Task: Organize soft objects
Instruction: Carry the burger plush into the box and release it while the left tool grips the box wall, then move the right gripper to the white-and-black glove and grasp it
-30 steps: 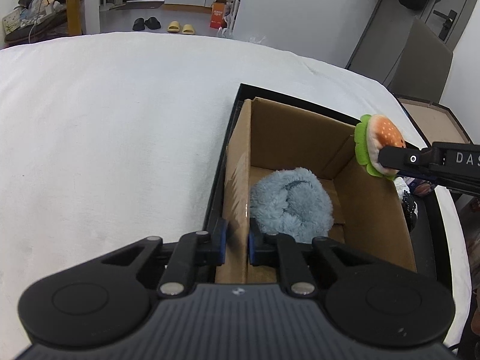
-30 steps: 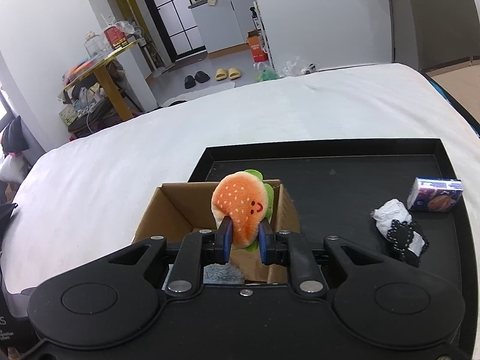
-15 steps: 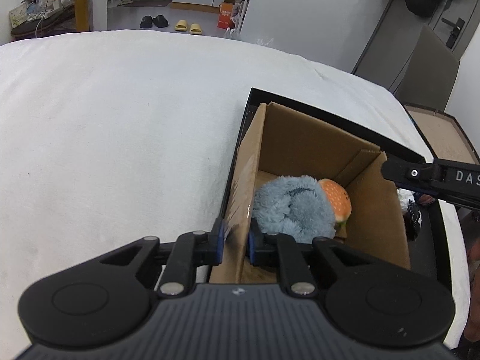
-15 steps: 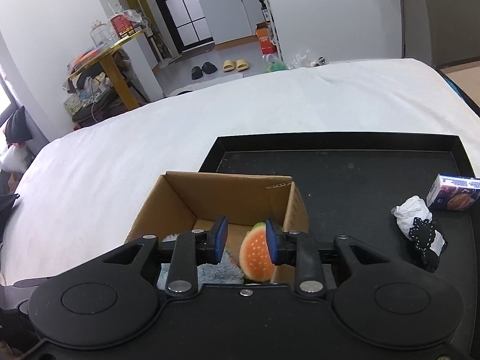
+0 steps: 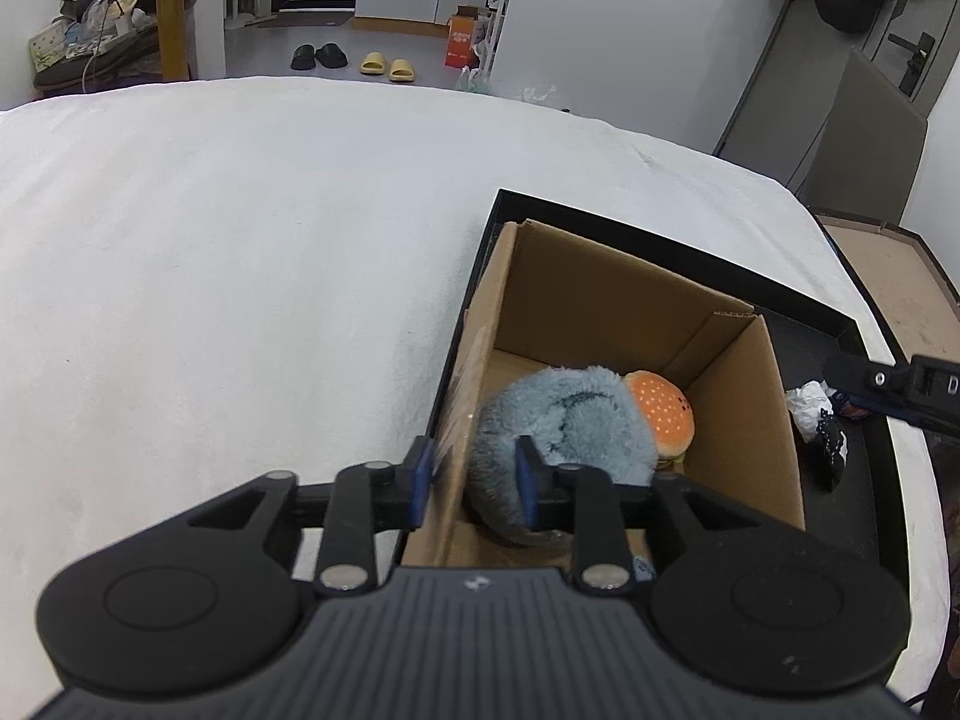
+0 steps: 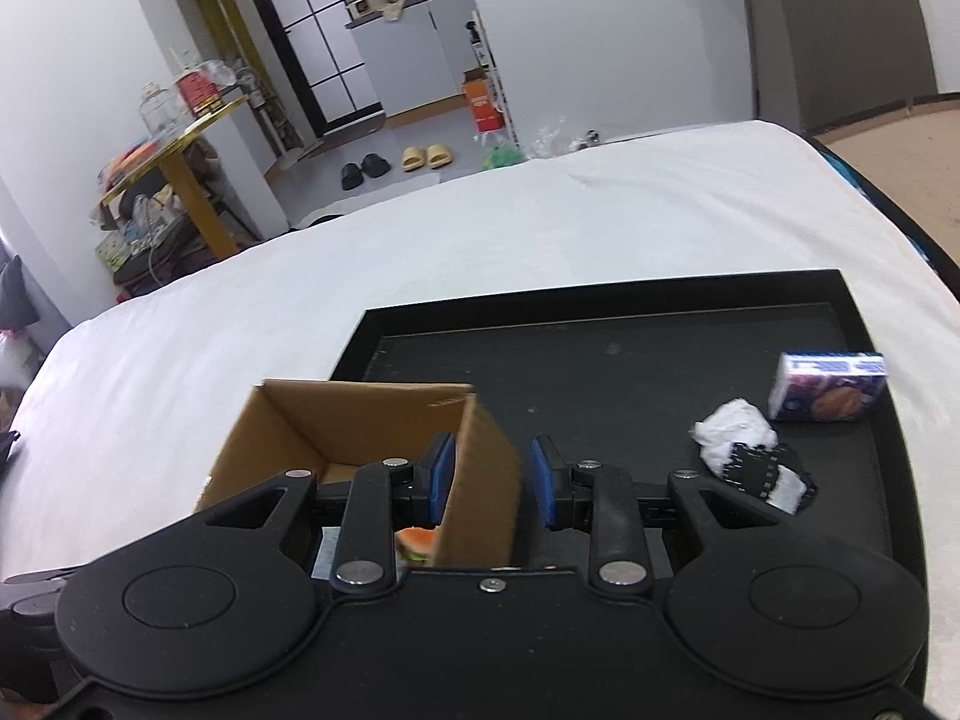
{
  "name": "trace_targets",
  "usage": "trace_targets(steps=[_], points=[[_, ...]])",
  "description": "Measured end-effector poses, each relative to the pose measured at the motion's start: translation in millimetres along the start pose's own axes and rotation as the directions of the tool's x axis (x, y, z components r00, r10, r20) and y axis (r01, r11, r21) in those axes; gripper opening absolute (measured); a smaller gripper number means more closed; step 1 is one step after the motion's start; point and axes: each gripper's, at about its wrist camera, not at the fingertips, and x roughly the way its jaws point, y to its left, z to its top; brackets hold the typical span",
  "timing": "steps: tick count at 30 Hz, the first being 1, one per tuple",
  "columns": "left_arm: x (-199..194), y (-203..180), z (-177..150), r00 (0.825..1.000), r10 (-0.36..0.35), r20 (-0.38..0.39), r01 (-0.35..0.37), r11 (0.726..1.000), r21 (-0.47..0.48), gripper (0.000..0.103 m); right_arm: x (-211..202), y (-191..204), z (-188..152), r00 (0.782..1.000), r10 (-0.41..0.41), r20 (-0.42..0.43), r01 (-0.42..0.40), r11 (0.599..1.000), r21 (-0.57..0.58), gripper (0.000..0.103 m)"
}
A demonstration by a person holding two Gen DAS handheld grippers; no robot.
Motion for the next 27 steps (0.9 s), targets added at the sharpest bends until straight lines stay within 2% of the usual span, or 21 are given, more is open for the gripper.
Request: trace_targets(steps=[2,5,9,15,18,27], points=[[0,-1,0,1.0,0.0,0.001,0.0,1.0,-0.002,0.047,0,-6,-2,1.0,-0.013,-0.001,0.013,1.0,0.004,0.034],[1,-7,1,1.0,-0.002,-0.001,0.002,1.0,-0.006,0.056,-1,-15,-4,0.999,-0.034,-0.001,0.034,0.999,0.016,0.047],[2,-16,1,1.0,-0.009,0.001,0.009,1.0,0.009,0.07,0,-28,-7,0.998,-0.062,-0.006,0.062,0.998,0.026,0.054],[7,-28,1,1.0,0.012,-0.009,-0.012,1.0,0.02,0.08,2,-46,-12,0.994,-0.106,-0.012,0.106,0.993,0.041,0.069],[9,-34,1,1.0,0.025,-0.011,-0.025,0.999,0.031,0.082,4,-55,-14,0.992,-0.124,-0.016,0.125,0.991,0.04,0.073],[11,-44,1,0.998,0.07,-0.007,-0.069,0.997,0.034,0.083,14,-87,-23,0.984,-0.173,-0.037,0.175,0.983,0.064,0.078]])
